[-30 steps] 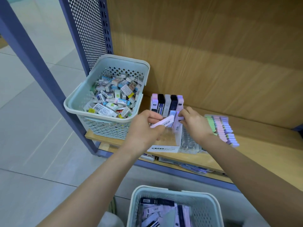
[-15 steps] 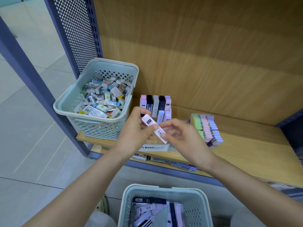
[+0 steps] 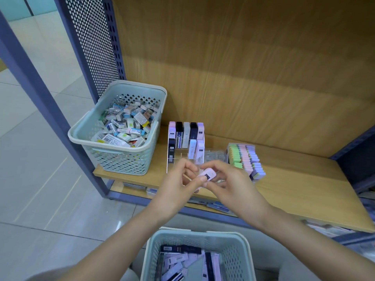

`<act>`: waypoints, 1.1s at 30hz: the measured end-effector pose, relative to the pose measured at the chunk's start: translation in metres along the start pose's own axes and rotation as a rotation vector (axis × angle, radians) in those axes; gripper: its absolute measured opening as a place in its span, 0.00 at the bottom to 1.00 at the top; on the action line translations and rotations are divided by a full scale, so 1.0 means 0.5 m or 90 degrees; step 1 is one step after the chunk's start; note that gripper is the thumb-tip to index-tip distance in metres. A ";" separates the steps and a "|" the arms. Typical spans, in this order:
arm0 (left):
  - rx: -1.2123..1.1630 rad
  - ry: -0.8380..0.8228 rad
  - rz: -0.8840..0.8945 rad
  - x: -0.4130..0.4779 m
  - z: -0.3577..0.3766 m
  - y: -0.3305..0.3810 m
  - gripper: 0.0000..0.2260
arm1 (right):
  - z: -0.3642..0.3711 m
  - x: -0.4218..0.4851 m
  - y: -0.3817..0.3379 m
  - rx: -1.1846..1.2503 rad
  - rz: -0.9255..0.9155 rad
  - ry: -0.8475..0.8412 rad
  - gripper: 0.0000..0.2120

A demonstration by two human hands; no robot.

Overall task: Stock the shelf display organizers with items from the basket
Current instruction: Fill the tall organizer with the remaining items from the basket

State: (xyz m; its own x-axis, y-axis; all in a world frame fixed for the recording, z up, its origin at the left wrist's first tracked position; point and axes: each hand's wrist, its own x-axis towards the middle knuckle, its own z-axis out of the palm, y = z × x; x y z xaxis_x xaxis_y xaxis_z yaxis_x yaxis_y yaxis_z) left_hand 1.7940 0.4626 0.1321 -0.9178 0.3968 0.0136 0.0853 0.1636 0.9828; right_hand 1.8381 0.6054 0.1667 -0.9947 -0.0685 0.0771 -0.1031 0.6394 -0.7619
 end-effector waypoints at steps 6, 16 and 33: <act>0.081 -0.021 0.020 0.005 0.001 -0.014 0.06 | -0.021 0.006 0.032 0.030 0.041 0.046 0.13; 0.490 -0.040 0.068 0.127 -0.008 -0.110 0.17 | -0.097 0.125 0.117 -0.096 0.026 0.216 0.06; 0.674 -0.073 0.110 0.167 0.004 -0.196 0.24 | 0.013 0.247 0.189 -0.409 -0.048 -0.058 0.06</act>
State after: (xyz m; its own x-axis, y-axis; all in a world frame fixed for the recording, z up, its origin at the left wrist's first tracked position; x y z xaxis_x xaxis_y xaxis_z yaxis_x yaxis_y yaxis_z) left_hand 1.7097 0.4814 0.0365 -0.8240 0.5628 0.0652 0.5528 0.7734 0.3101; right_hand 1.7053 0.6526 0.1000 -0.9834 -0.1772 0.0385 -0.1813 0.9588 -0.2186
